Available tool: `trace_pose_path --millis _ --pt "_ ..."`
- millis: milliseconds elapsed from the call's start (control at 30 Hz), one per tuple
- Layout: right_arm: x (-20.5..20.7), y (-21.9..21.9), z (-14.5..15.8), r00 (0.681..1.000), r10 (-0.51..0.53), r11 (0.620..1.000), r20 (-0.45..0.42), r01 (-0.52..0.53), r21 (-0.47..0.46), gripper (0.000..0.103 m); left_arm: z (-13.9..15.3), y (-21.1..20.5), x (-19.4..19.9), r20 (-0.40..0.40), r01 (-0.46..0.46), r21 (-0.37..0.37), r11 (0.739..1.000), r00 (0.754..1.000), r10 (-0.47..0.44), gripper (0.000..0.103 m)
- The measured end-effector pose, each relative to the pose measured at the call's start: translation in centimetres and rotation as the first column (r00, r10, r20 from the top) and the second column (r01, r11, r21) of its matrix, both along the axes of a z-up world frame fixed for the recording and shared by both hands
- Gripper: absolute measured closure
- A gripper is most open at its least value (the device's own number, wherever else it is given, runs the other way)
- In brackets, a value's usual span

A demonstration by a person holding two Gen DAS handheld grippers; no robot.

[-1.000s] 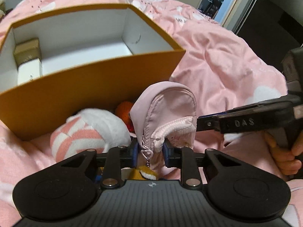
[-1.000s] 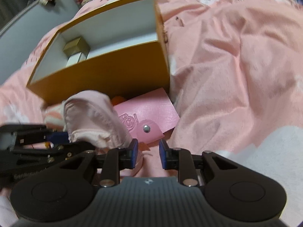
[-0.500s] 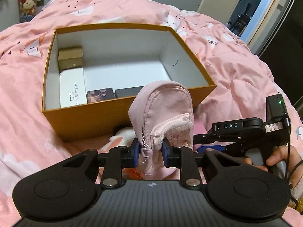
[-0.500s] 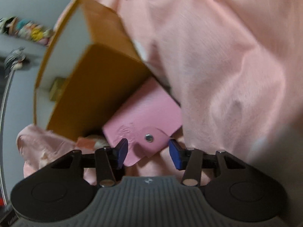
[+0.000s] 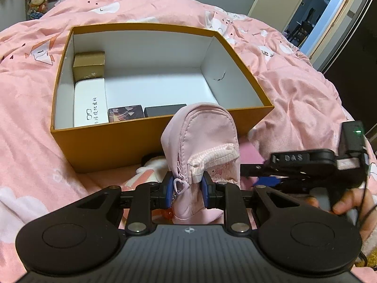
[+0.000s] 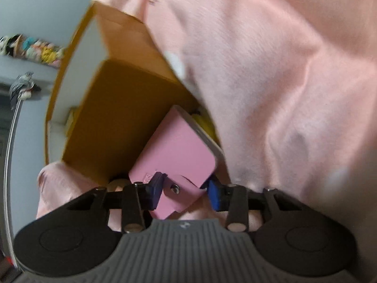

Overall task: Organize objects
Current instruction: 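Grasp the pink backpack with the left gripper while the right grasps the pink wallet, then lower the pink wallet into the orange box with the right gripper while the left carries the backpack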

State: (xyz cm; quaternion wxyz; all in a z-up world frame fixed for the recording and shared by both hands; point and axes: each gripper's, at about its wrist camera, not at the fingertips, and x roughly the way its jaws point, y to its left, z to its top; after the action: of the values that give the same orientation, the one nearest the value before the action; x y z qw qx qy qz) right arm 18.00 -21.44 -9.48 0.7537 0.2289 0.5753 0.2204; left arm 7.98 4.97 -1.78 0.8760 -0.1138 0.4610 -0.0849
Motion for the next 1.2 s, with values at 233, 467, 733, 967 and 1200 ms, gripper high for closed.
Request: trace_pose_path --millis 233,467,733,967,1200 --pt "-3.5 1.1 6.7 0.929 0.193 0.969 0.315 -0.130 -0.211 0.062 1.8 0.3 -0.8 0.050 0.000 -0.035 0.999 0.999 0.002 0.077" --pt "-2.8 0.4 10.9 0.834 0.363 0.924 0.415 -0.264 -0.276 0.063 5.2 0.9 -0.5 0.143 -0.017 -0.096 0.995 0.989 0.031 0.077" --pt "1.0 1.6 17.5 0.703 0.470 0.880 0.533 -0.329 -0.342 0.064 7.2 2.4 2.8 0.208 -0.083 -0.102 0.991 0.973 0.103 0.077" --pt "6.0 7.4 18.0 0.611 0.610 0.784 0.504 -0.374 -0.496 0.064 5.8 4.3 6.3 0.210 -0.176 -0.097 0.980 0.958 0.193 0.078" --pt "8.7 13.2 13.4 0.572 0.778 0.578 0.258 -0.493 -0.651 0.064 3.6 5.6 7.4 0.171 -0.206 -0.119 0.971 0.959 0.225 0.078"
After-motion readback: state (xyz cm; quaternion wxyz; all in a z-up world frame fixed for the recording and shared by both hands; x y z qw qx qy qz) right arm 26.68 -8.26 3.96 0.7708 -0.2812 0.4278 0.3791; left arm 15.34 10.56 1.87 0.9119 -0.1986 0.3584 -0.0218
